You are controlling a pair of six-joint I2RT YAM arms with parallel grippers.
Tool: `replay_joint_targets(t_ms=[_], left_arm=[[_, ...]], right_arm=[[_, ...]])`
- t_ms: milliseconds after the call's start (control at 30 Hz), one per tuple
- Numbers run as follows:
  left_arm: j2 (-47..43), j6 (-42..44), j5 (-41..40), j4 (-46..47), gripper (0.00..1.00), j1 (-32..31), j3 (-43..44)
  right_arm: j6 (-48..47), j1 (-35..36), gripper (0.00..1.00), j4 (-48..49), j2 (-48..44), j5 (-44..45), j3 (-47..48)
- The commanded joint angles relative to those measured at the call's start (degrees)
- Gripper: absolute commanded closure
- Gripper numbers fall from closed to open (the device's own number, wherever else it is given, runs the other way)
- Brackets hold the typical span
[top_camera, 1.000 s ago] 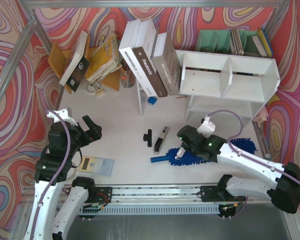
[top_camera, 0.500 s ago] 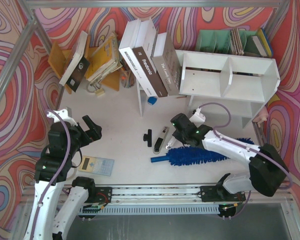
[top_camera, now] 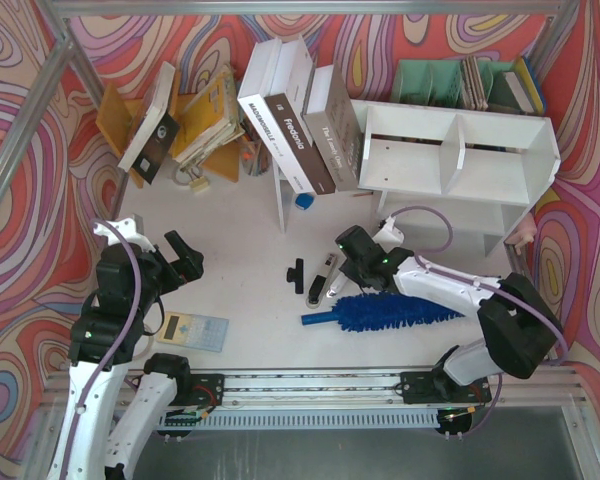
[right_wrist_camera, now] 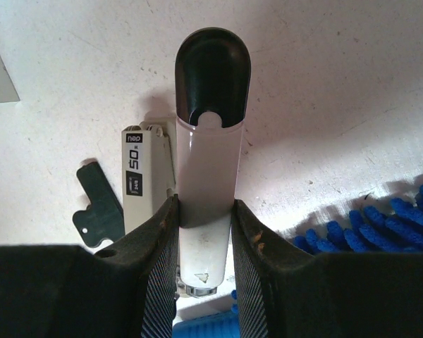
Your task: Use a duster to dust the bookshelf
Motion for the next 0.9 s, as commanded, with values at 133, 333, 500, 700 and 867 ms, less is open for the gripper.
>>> replay_joint_targets(t_ms=[133,333,500,700,867], left_arm=[[-0.41,0.88,0.18,1.36,0.01,-0.22,-0.9],[-0.32,0.9,0.25,1.39,0.02,-0.22,-0.89],[-0.41,0.88,0.17,1.38,0.01,-0.22,-0.91],[-0.5,0.89,0.15,1.39,0.01,-0.22,-0.89],[-0.5,0.96,0.51,1.39,0.02,-0.22,-0.93]], right_arm=[[2.5,-0.15,0.7,1.32,2.21,0.61,-0.08],[3.37,-0.27,0.66,1.92,2.94,0.3,-0.87],[3.44,-0.28,0.65,2.19,3.13,0.2,-0.81],[3.61,-0.25,0.64,1.73,3.46,0.27,-0.69],[3.2,-0.26,0.54,1.01,3.65,-0.49,-0.07]])
